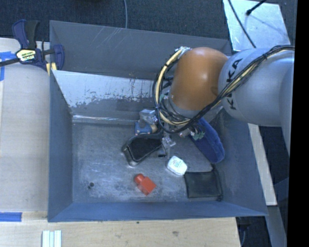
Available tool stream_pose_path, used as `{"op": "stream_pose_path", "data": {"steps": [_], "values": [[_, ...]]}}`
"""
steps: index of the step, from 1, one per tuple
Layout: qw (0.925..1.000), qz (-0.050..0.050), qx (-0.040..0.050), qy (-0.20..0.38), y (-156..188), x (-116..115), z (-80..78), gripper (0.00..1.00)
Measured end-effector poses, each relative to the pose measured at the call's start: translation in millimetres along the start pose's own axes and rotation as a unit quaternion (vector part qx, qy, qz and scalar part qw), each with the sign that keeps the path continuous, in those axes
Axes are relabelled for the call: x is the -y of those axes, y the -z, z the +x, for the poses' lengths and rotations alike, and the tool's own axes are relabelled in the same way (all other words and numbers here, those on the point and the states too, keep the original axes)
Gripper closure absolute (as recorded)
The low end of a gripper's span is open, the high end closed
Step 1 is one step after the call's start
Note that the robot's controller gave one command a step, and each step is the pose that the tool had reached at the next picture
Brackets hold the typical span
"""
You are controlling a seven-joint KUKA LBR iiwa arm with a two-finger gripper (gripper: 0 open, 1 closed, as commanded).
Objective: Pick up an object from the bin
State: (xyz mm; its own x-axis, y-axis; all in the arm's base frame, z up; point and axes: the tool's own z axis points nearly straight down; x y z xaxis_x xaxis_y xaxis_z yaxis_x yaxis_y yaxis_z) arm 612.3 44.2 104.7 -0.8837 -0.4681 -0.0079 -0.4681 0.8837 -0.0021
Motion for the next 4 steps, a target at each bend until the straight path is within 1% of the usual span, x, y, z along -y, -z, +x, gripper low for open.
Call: {"op": "stream_pose_path", "data": {"steps": [1, 2, 3, 4], "values": [[0.9986, 0.0, 0.0037, 0.053, -29.9, 4.0, -12.4, 0.0], [0.9987, 0.0, 0.0056, 0.051, -27.8, 4.4, -13.6, 0.0], [0.9987, 0.0, 0.0059, 0.051, -25.5, 4.4, -14.3, 1.0], [0.9987, -0.002, -0.0054, 0.05, 50.3, 3.6, -14.5, 1.0]]}}
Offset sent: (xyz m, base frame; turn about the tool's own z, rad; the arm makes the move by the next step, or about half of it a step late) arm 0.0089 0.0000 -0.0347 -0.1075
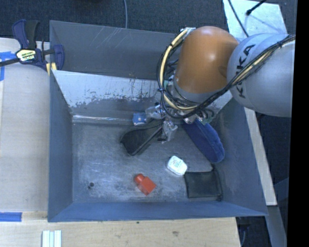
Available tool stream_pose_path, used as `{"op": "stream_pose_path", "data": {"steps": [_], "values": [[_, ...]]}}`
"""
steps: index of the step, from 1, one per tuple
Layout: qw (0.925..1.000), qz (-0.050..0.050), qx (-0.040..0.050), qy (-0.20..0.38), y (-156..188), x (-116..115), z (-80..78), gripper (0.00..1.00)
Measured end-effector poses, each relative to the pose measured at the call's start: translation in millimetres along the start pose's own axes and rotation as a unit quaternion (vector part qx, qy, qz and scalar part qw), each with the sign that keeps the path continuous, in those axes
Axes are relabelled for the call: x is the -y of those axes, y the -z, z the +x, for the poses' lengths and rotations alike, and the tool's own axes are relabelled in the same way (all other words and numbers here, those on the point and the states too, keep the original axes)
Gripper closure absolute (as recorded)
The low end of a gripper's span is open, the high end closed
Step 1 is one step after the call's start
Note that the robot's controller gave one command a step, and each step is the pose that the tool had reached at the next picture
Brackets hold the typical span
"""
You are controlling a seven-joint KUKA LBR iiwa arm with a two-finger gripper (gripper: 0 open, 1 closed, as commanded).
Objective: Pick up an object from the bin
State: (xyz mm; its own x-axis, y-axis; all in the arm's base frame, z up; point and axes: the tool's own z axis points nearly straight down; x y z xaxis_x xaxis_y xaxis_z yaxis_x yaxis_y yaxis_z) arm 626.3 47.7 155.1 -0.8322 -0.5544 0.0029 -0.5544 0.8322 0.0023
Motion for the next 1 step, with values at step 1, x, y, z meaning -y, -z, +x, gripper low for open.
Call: {"op": "stream_pose_path", "data": {"steps": [1], "values": [[1.0, -0.001, -0.0016, -0.001, 1.5, -0.8, 2.0, 1.0]]}}
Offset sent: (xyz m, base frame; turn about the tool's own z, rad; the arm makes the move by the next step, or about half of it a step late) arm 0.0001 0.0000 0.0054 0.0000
